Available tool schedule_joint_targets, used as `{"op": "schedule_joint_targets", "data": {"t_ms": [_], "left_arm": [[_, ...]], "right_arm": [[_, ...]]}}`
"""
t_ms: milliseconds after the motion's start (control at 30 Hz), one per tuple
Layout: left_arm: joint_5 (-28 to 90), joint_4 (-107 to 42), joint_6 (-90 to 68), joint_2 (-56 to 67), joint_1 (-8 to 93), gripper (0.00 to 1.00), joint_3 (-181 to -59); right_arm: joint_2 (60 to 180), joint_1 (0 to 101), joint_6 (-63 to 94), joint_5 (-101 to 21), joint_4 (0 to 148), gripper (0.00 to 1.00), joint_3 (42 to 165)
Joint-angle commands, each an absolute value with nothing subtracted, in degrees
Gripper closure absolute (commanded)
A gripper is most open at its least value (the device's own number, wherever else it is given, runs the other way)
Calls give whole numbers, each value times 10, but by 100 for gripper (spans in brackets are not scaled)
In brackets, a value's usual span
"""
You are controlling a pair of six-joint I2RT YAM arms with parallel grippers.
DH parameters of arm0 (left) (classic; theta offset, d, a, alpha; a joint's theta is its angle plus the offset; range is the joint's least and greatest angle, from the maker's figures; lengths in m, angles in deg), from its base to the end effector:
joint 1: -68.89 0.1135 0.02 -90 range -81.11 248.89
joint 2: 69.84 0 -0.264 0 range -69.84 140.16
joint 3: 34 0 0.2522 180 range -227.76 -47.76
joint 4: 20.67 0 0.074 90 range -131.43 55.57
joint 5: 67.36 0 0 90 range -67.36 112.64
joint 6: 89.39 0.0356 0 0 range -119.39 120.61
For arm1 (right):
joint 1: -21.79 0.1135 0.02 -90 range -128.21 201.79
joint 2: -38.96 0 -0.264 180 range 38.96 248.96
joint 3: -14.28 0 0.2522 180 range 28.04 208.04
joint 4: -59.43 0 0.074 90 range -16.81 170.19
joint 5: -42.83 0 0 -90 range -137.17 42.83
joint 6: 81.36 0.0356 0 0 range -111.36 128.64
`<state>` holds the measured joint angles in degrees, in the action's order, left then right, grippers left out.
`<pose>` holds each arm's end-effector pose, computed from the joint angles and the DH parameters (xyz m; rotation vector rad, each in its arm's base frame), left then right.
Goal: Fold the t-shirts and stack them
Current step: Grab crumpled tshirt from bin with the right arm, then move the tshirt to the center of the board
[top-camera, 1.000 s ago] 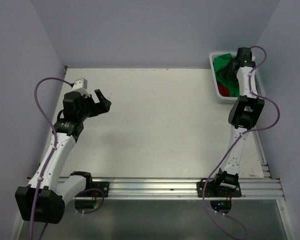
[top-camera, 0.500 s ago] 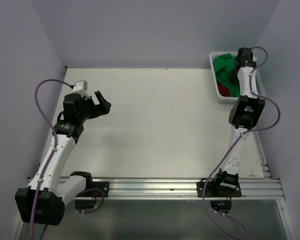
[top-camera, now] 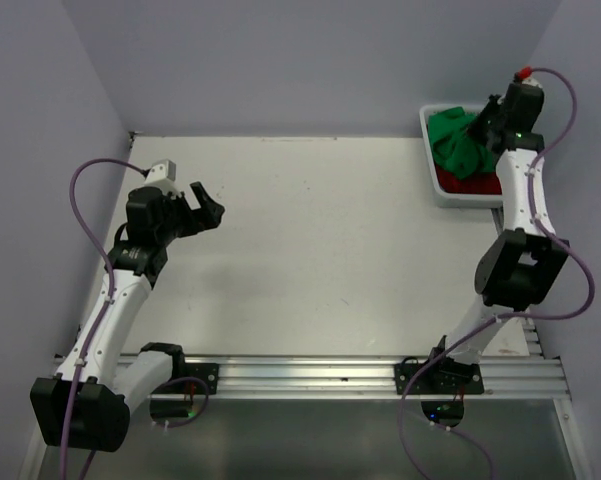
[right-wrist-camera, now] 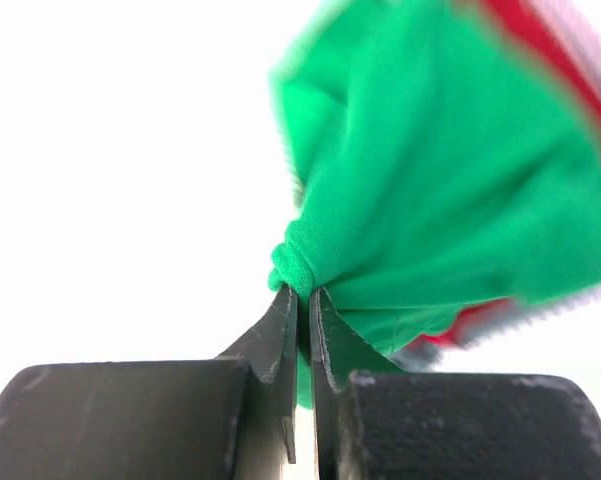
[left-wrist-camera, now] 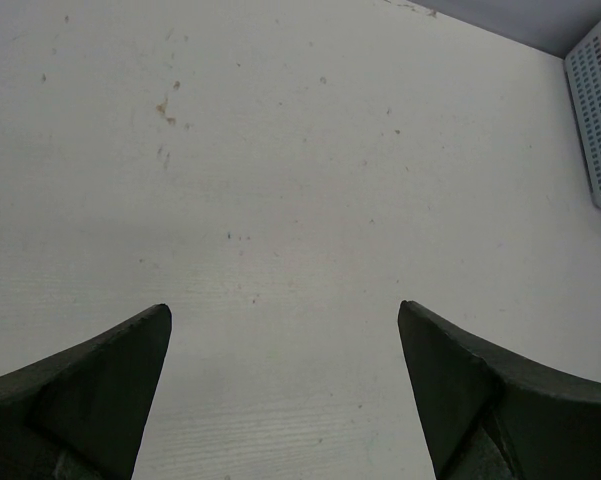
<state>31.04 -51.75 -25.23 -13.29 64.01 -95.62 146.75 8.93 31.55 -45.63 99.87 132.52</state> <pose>0.2226 -0.0242 0.3082 -0.2806 2.0346 -0.4848 0.4327 -0.0978 0.3558 0.6284 2.0004 0.1341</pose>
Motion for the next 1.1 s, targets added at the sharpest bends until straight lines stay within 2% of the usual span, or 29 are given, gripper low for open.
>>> {"op": "schedule_joint_targets", "data": {"t_ms": [0, 67, 200, 267, 500, 633, 867, 1067], "left_arm": [[331, -485, -250, -135, 641, 0, -950], [334, -482, -252, -134, 641, 0, -950], [333, -485, -251, -139, 641, 0, -954], [327, -489, -249, -144, 641, 0, -957], [303, -522, -245, -167, 641, 0, -990], [281, -540, -243, -189, 641, 0, -1015], [257, -571, -239, -208, 641, 0, -1064], [255, -579, -246, -223, 641, 0, -1074]], "right_arm": [[1348, 100, 335, -320, 831, 100, 1298], [1311, 104, 351, -276, 797, 100, 1279], [1304, 111, 437, -49, 735, 100, 1288], [1306, 132, 462, 4, 705, 100, 1293], [1276, 268, 377, 137, 803, 100, 1310], [1235, 326, 363, 183, 804, 100, 1262], [1171, 354, 347, 233, 814, 100, 1192], [1172, 356, 243, 130, 967, 100, 1179]]}}
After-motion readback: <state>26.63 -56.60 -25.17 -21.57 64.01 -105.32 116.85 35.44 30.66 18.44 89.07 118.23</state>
